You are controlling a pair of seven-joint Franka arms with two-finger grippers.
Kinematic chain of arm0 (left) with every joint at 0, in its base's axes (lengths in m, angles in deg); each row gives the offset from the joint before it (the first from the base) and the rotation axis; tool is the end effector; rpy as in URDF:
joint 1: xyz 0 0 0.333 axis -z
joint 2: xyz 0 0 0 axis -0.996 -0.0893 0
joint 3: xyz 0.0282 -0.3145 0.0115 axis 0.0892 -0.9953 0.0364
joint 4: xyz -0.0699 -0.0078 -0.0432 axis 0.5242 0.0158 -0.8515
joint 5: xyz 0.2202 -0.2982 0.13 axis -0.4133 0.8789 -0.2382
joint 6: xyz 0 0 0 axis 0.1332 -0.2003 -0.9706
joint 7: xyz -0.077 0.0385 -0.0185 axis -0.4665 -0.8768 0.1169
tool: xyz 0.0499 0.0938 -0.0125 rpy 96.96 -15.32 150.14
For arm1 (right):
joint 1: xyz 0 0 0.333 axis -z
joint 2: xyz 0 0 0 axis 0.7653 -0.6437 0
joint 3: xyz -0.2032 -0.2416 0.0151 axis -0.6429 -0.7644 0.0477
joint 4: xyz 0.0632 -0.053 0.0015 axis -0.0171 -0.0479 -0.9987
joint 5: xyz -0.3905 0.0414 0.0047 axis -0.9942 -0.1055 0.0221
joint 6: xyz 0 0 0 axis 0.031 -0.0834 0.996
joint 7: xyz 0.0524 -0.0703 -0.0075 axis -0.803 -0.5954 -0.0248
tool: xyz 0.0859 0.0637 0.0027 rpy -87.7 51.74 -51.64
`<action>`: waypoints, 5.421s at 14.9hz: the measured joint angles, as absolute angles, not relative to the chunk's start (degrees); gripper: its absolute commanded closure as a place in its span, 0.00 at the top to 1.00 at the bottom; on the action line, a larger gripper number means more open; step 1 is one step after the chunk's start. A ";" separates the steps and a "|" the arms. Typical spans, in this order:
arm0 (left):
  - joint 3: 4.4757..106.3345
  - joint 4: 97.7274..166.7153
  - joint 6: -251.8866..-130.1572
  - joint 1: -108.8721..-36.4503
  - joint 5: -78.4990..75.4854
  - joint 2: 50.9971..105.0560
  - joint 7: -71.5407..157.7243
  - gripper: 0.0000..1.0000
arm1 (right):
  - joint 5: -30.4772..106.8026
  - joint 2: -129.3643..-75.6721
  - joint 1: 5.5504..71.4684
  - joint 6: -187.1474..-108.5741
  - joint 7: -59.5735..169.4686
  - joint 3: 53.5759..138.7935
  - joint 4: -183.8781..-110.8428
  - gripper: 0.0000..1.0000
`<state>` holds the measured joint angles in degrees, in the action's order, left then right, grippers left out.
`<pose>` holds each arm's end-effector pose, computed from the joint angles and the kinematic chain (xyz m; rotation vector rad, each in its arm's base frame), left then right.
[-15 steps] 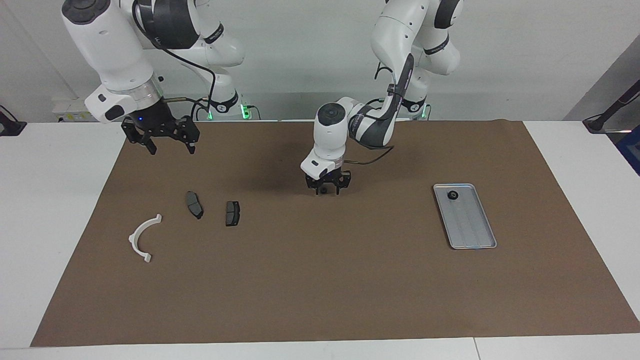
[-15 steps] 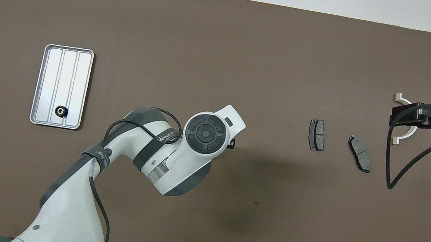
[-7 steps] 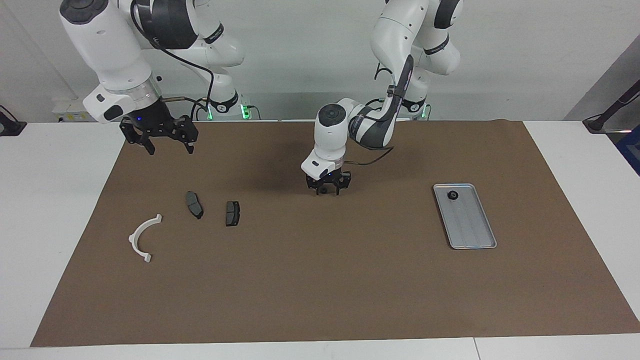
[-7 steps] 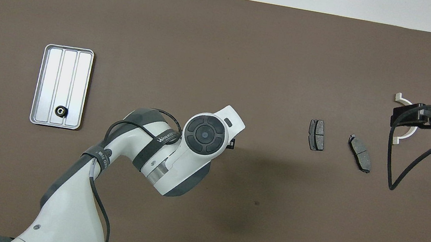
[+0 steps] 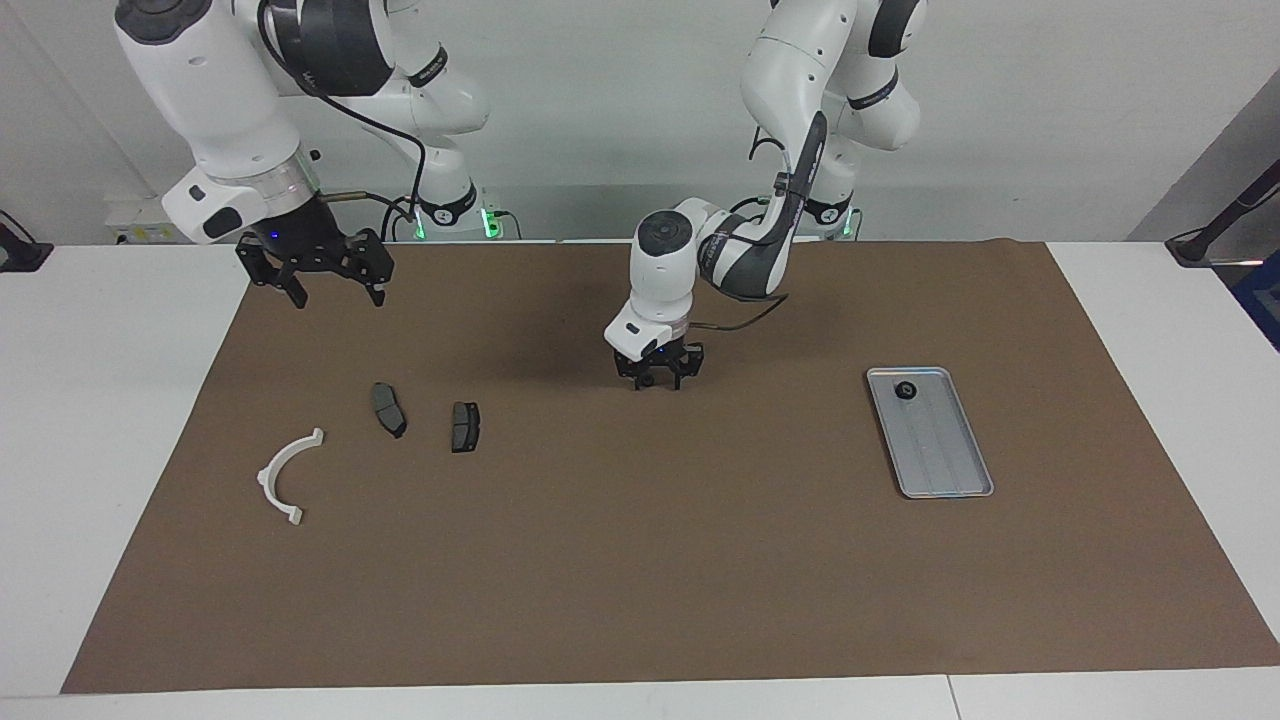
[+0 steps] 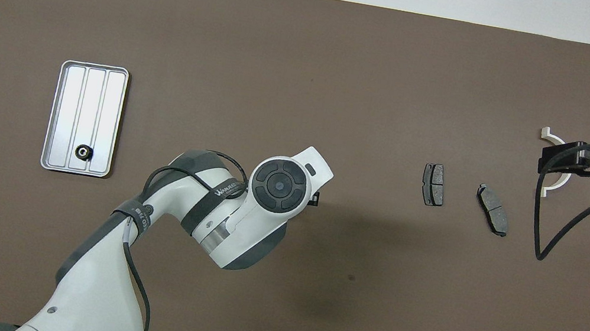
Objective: Pick bearing gear from pile to tray
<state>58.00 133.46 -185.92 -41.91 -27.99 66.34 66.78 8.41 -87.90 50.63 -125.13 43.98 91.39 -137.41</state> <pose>0.4537 -0.4281 0.2956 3.1347 -0.1393 0.0384 0.5633 0.0182 0.5959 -3.1261 0.0336 -0.0084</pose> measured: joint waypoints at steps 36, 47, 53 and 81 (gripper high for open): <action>59.48 120.60 -165.94 -56.06 -27.95 72.44 58.29 0.00 | 6.24 -87.90 51.04 -125.03 44.00 91.55 -137.70 1.00; 59.89 124.20 -166.43 -87.56 -27.88 76.21 26.17 0.00 | 6.24 -87.49 51.12 -125.03 44.00 91.42 -137.63 1.00; 58.69 136.44 -179.33 -88.10 -27.87 77.25 25.97 0.00 | 6.26 -85.34 51.03 -125.03 44.00 91.58 -137.61 1.00; 58.38 140.26 -190.05 -84.96 -27.86 72.10 33.53 0.00 | 7.28 -84.95 50.88 -124.90 44.00 91.73 -138.40 1.00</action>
<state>58.38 140.26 -190.05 -84.96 -27.86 72.10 33.53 7.28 -84.95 50.88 -124.90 44.00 91.73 -138.40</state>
